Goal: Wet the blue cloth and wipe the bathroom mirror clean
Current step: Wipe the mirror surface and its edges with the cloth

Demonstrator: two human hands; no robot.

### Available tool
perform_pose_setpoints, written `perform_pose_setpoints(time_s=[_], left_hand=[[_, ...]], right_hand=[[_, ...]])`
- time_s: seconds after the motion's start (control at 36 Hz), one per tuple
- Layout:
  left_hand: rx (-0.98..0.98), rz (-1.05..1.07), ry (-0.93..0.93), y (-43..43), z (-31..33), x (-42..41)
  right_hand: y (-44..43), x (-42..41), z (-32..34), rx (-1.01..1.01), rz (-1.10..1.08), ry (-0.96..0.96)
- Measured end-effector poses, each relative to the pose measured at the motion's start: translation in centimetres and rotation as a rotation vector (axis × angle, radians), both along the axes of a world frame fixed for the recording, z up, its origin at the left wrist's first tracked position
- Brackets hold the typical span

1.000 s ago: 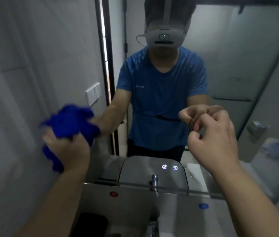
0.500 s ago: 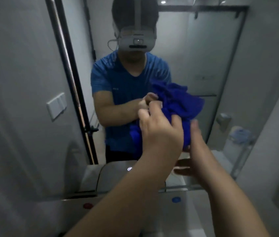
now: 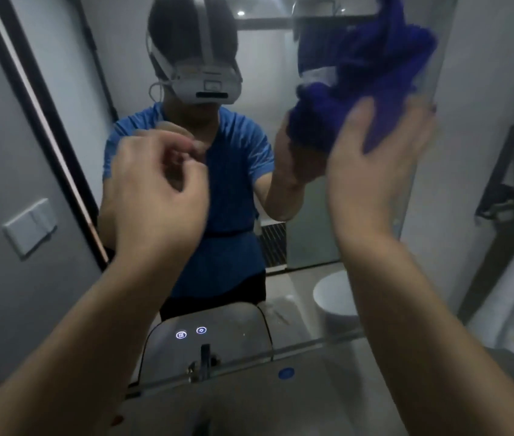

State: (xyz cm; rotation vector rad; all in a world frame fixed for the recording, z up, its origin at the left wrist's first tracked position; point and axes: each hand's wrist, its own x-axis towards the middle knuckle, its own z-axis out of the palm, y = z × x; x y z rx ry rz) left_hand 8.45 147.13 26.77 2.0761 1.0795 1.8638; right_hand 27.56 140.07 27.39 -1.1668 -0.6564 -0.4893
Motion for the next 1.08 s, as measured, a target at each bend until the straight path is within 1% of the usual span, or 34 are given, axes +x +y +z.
perform_pose_setpoints(time_s=[0.03, 0.08, 0.14, 0.19, 0.25, 0.31, 0.39, 0.44, 0.5, 0.56, 0.58, 0.64, 0.67, 0.69, 0.72, 0.81, 0.86, 0.89, 0.94, 1.0, 1.06, 1.08], left_hand=[[0.039, 0.072, 0.021, 0.2, 0.3, -0.5], [0.107, 0.167, 0.094, 0.5, 0.2, -1.3], [0.14, 0.227, 0.169, 1.3, -0.7, -1.6], [0.162, 0.287, 0.211, 2.1, -1.7, -1.6], [0.152, 0.356, 0.244, 3.0, -2.7, -1.3], [0.15, 0.434, 0.274, 3.7, -4.0, -0.9], [0.248, 0.433, 0.274, 3.9, -5.3, -0.8], [0.24, 0.386, 0.284, 3.7, -5.2, -1.1], [0.241, 0.371, 0.297, 3.5, -4.8, -1.2], [0.242, 0.383, 0.322, 3.5, -4.7, -1.2], [0.241, 0.392, 0.335, 3.4, -4.6, -1.2], [0.216, 0.402, 0.364, 3.0, -4.2, -1.0], [0.196, 0.403, 0.379, 2.8, -3.9, -1.0], [0.181, 0.405, 0.389, 2.6, -3.6, -0.9], [0.17, 0.408, 0.398, 2.3, -3.4, -0.9], [0.134, 0.414, 0.43, 1.8, -2.8, -0.9], [0.112, 0.398, 0.443, 1.5, -2.5, -1.0], [0.104, 0.387, 0.445, 1.3, -2.4, -1.1], [0.094, 0.358, 0.453, 1.2, -2.2, -1.4], [0.091, 0.328, 0.477, 1.0, -2.2, -1.7], [0.084, 0.298, 0.49, 1.0, -2.0, -2.1], [0.076, 0.277, 0.498, 1.0, -2.0, -2.4]], right_hand=[[0.9, -0.3, -0.3, -0.043, -0.04, -0.09], [2.6, -1.0, -1.9, -0.133, -0.077, -0.174], [4.0, -2.7, -4.7, -0.155, -0.109, -0.287], [4.5, -5.1, -8.2, -0.201, -0.047, -0.436], [4.4, -7.1, -12.6, -0.341, 0.096, -0.544], [3.9, -8.0, -17.2, -0.439, 0.177, -0.549], [2.8, -6.7, -23.1, -0.466, 0.192, -0.469], [1.5, -4.3, -26.0, -0.515, 0.152, -0.402], [-0.1, -1.7, -27.5, -0.592, 0.082, -0.311], [-1.1, 1.1, -27.2, -0.614, 0.009, -0.189], [-1.1, 2.4, -25.9, -0.59, -0.024, -0.091], [-0.4, 4.7, -21.5, -0.494, -0.084, 0.143], [0.1, 5.6, -18.8, -0.418, -0.116, 0.215], [0.6, 6.4, -15.8, -0.349, -0.148, 0.231], [0.9, 6.8, -12.8, -0.303, -0.172, 0.207], [1.6, 5.7, -5.5, -0.266, -0.235, 0.07], [1.7, 3.6, -3.3, -0.255, -0.262, -0.055], [1.7, 2.4, -3.3, -0.28, -0.259, -0.122], [1.8, 0.2, -5.5, -0.373, -0.171, -0.266], [2.1, -1.3, -10.1, -0.416, -0.05, -0.395], [2.0, -2.4, -15.9, -0.465, 0.029, -0.456], [1.5, -3.0, -18.9, -0.525, 0.068, -0.446]])
